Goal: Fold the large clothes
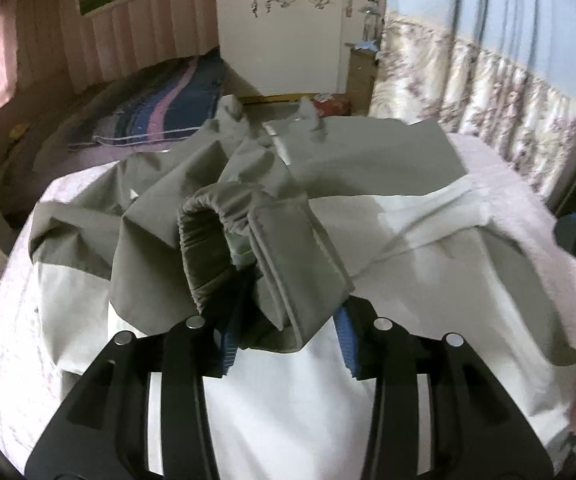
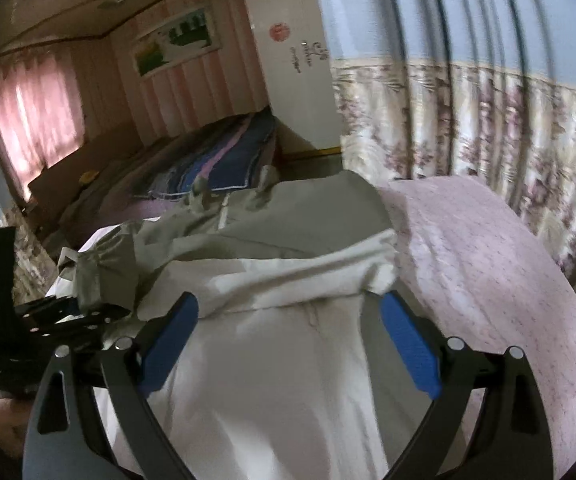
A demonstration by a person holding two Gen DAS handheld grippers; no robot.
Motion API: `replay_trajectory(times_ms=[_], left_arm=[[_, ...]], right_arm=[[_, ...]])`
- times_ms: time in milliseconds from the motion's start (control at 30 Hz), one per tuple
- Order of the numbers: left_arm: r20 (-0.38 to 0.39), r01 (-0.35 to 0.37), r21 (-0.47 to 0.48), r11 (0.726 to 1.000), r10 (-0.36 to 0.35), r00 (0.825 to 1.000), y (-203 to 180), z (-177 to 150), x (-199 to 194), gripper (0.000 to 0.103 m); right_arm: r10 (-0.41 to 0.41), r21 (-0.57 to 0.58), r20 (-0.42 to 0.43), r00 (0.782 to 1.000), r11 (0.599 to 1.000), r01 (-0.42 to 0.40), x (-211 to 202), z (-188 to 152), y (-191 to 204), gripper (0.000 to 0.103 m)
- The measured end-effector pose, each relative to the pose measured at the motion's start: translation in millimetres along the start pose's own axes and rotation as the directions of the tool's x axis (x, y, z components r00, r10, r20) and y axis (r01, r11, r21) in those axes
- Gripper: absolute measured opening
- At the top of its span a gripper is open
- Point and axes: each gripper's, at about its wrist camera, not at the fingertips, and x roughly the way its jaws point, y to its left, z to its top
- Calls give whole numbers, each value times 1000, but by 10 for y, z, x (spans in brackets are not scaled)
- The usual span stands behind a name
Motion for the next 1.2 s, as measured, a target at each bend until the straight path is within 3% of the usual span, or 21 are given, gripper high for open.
replay_trajectory(times_ms=[67, 267, 500, 600, 633, 667, 700, 733, 800, 933, 967, 1000, 1033, 1067, 1100, 1133, 1167, 1200], left_arm=[[5, -10, 0, 1000, 10, 1000, -60, -37, -44, 40], [5, -169, 80, 982, 169, 986, -366, -209, -26, 41], [12, -244, 77, 967, 244, 970, -561, -322, -149, 42], [23, -347, 104, 932, 346, 938, -671, -393, -257, 44], [34, -388, 111, 915, 387, 922, -702, -419, -294, 48], [52, -454, 118, 883, 451, 891, -737, -453, -333, 54], [59, -480, 115, 870, 476, 877, -751, -491, -369, 55], [61, -483, 111, 868, 480, 875, -750, -517, -391, 55], [65, -468, 87, 879, 464, 883, -734, -580, -460, 56], [39, -304, 20, 953, 303, 952, -617, -681, -566, 56], [44, -321, 47, 946, 319, 947, -623, -720, -568, 58], [48, -382, 92, 920, 379, 924, -662, -756, -546, 58], [85, -500, 151, 853, 492, 866, -755, -808, -526, 59], [113, -542, 171, 823, 530, 840, -807, -841, -529, 60], [109, -502, 168, 849, 490, 865, -839, -870, -563, 60], [88, -413, 137, 901, 404, 911, -820, -878, -614, 60], [53, -259, 50, 965, 256, 965, -738, -904, -693, 60], [41, -246, 21, 969, 245, 969, -721, -918, -708, 60]], right_arm=[[-15, 4, 7, 1000, 1000, 15, -73, -20, -67, 93], [-25, 25, 13, 1000, 999, 24, -273, -102, -274, 93], [-10, 34, 21, 1000, 999, 10, -423, -151, -399, 93], [2, 35, 26, 1000, 999, -3, -472, -164, -416, 93], [5, 34, 28, 1000, 999, -6, -486, -168, -418, 93], [9, 34, 31, 999, 999, -10, -499, -173, -417, 93], [14, 35, 31, 999, 999, -15, -506, -174, -420, 93], [19, 36, 32, 999, 999, -20, -509, -175, -419, 93], [25, 32, 33, 999, 999, -26, -529, -188, -401, 93], [39, 23, 31, 999, 999, -40, -547, -209, -358, 93], [42, 19, 30, 999, 999, -43, -553, -214, -343, 93], [44, 16, 30, 999, 999, -45, -563, -220, -328, 93], [44, 13, 31, 999, 999, -44, -566, -224, -316, 93], [46, 12, 31, 998, 999, -46, -568, -231, -304, 93], [48, 12, 31, 998, 999, -48, -576, -238, -293, 93], [49, 11, 31, 998, 999, -49, -580, -242, -284, 93], [48, 11, 30, 998, 999, -48, -586, -248, -278, 93], [48, 11, 29, 998, 999, -49, -588, -249, -279, 93]])
